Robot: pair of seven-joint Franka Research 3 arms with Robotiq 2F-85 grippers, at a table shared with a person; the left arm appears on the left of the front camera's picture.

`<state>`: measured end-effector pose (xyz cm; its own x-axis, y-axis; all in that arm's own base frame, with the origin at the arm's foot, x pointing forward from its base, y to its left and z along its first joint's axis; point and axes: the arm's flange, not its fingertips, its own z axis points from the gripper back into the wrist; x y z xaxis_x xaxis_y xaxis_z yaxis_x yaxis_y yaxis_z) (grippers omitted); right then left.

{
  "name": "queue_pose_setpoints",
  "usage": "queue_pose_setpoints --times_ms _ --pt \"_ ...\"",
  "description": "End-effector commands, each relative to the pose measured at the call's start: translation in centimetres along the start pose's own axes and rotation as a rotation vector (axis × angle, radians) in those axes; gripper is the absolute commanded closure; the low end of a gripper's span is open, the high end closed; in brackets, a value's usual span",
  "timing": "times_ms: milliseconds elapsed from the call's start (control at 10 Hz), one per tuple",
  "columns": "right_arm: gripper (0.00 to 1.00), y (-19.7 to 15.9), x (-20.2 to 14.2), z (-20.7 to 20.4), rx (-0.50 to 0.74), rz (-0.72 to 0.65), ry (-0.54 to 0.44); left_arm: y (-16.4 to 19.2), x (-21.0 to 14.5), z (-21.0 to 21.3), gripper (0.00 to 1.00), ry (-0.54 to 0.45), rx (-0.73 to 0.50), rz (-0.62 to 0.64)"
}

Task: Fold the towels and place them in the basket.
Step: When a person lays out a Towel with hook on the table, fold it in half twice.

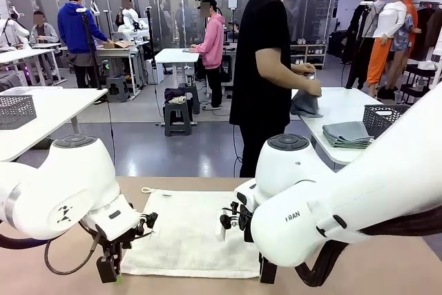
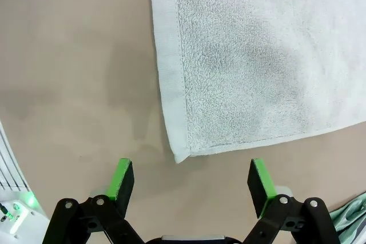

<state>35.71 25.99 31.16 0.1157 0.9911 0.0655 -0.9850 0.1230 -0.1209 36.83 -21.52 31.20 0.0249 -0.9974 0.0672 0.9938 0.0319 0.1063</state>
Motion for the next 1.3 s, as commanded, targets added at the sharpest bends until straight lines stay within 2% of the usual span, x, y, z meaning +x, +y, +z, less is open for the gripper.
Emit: queue_pose_setpoints --times_ms 0,300,1200 --pt "0.00 -0.1 0.2 -0.1 0.013 -0.004 0.003 -0.2 0.1 -0.1 0.00 0.002 0.002 -0.020" --pt "0.00 -0.5 0.4 -1.6 0.034 0.011 0.035 0.0 0.4 -0.8 0.00 0.030 -0.012 -0.042" --pt "0.00 -1.4 1.0 -3.0 0.069 0.035 0.017 1.3 0.7 -2.2 0.00 0.052 -0.047 -0.074"
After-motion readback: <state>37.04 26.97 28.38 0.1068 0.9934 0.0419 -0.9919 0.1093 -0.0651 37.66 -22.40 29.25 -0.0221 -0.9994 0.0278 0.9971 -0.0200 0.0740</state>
